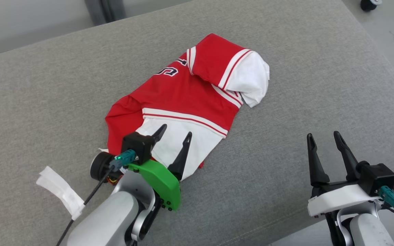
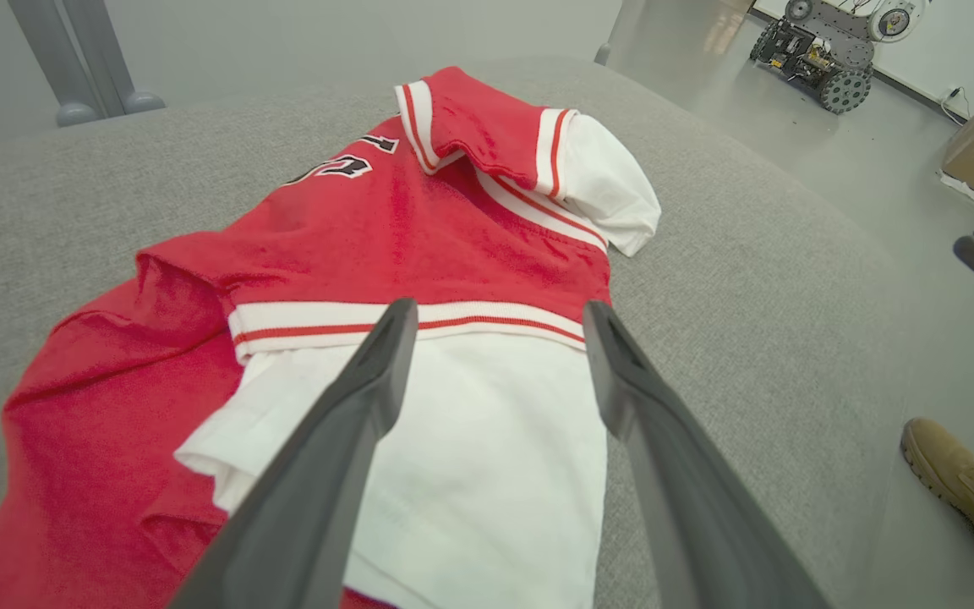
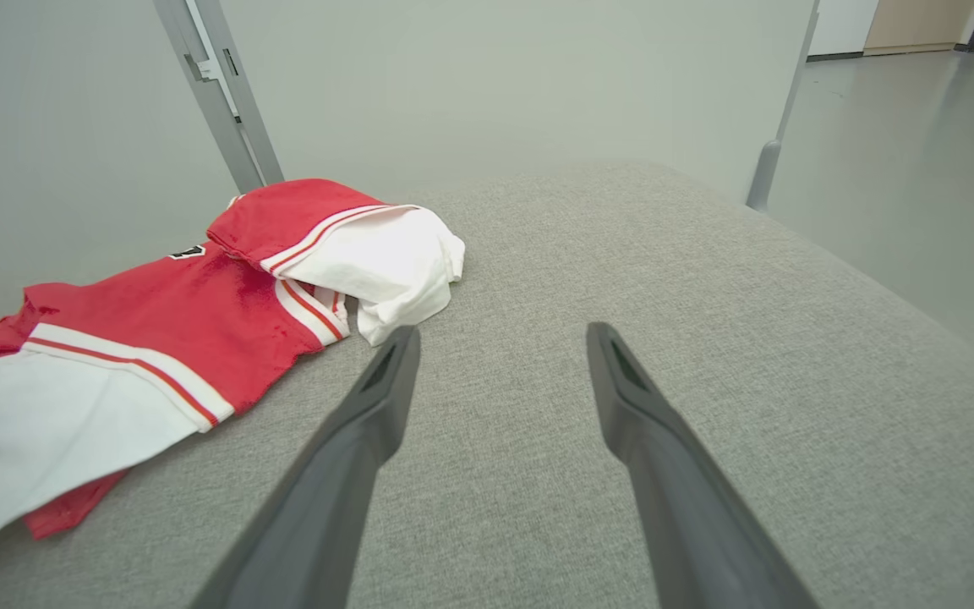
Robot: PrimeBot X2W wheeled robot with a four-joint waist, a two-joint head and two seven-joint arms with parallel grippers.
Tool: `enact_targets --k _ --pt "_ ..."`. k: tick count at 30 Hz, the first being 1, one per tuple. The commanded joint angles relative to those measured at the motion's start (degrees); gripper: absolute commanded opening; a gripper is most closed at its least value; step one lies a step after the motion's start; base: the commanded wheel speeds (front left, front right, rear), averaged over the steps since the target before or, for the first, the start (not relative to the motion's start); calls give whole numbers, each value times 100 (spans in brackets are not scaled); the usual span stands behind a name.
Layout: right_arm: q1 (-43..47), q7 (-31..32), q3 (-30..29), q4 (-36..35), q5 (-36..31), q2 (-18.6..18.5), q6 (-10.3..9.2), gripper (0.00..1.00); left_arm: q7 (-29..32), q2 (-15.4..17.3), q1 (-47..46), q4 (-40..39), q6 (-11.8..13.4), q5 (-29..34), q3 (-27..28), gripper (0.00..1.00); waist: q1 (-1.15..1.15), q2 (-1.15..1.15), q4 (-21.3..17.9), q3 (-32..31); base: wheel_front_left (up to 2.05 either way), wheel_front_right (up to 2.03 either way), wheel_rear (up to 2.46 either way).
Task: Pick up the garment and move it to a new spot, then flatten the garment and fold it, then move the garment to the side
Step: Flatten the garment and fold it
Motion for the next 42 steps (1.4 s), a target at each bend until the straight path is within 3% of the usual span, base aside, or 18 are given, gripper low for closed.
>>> enact_targets --k 1,4,11,16,26,27,28,30,31,35,42 --pt "-21 0 -16 -24 -71 -10 -8 100 31 5 77 14 5 77 -83 100 0 0 367 39 0 0 0" --pt "-77 0 -10 -29 -144 -7 -8 100 183 -20 108 172 -51 139 -280 100 0 0 485 98 0 0 0" --pt "-144 0 113 -10 -92 -8 -8 100 230 -39 -25 654 83 143 -251 100 0 0 494 151 0 0 0" --pt "-141 0 189 29 -29 -8 -8 100 292 -24 -120 921 29 71 -225 100 0 0 436 212 0 0 0" --pt "-161 0 202 77 31 -8 -8 100 161 -152 -267 950 -27 -96 -95 100 0 0 308 232 0 0 0" --pt "-157 0 203 79 42 -8 -8 100 169 -165 -272 941 -21 -102 -98 85 0 0 298 228 0 0 0" --pt "-153 0 211 79 50 -8 -8 100 173 -172 -279 929 -13 -99 -103 49 0 0 290 227 0 0 0" --pt "-146 0 225 85 69 -7 -8 100 199 -187 -287 899 -3 -93 -128 7 0 0 279 228 0 0 0" --pt "-143 0 230 89 78 -7 -8 100 212 -182 -294 870 -15 -66 -156 0 0 0 275 226 0 0 0" --pt "-122 0 233 102 96 -7 -8 100 382 -192 -258 640 -109 -137 -263 0 0 0 273 210 0 0 0" --pt "-183 0 247 127 130 -7 -8 100 673 -591 -350 -123 -337 -452 -415 0 0 0 236 198 0 0 0"
